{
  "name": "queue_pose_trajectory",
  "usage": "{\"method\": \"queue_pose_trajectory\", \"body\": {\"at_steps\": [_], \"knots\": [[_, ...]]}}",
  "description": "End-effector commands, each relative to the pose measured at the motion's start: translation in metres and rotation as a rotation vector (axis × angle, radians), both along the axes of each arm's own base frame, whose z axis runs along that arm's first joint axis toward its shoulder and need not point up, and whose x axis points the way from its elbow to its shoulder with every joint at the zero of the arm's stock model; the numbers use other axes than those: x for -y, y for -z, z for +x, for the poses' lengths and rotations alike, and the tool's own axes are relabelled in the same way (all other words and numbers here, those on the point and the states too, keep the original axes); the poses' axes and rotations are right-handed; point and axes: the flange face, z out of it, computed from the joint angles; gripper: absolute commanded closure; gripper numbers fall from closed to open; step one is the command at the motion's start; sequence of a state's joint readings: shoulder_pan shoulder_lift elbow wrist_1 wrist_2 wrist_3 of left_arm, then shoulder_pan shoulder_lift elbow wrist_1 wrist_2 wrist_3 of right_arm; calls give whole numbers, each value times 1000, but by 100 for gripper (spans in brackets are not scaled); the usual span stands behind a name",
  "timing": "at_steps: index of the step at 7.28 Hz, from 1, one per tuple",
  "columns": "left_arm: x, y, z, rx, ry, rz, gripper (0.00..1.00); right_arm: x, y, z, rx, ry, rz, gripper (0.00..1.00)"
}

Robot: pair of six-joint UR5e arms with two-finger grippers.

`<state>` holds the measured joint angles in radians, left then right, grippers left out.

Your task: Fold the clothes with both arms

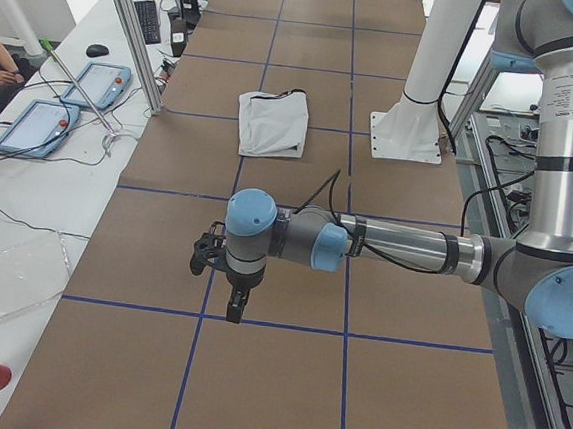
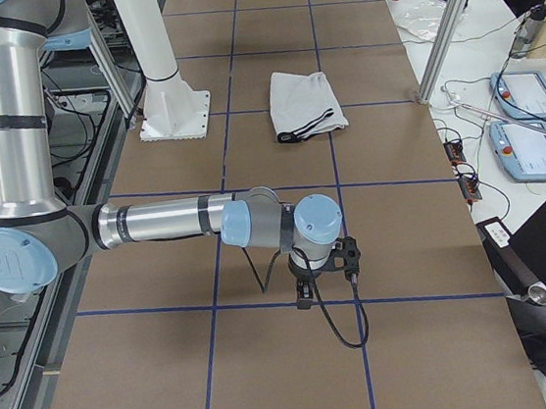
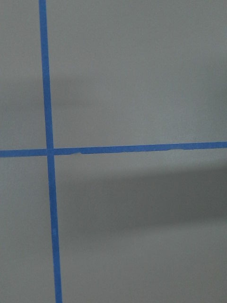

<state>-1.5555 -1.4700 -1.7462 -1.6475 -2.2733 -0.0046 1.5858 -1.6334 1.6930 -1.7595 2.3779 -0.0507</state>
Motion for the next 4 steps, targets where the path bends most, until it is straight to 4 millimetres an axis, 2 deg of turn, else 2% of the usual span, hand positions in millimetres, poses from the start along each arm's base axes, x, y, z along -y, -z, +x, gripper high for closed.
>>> {"method": "queue_pose_trajectory", "body": {"at_steps": [1, 4], "knots": [[1, 2, 0, 0, 0, 4, 0, 3, 3, 0, 1, -1, 6, 0], [3, 5, 0, 0, 0, 11, 0, 5, 10, 0, 1, -2, 19, 0]]}}
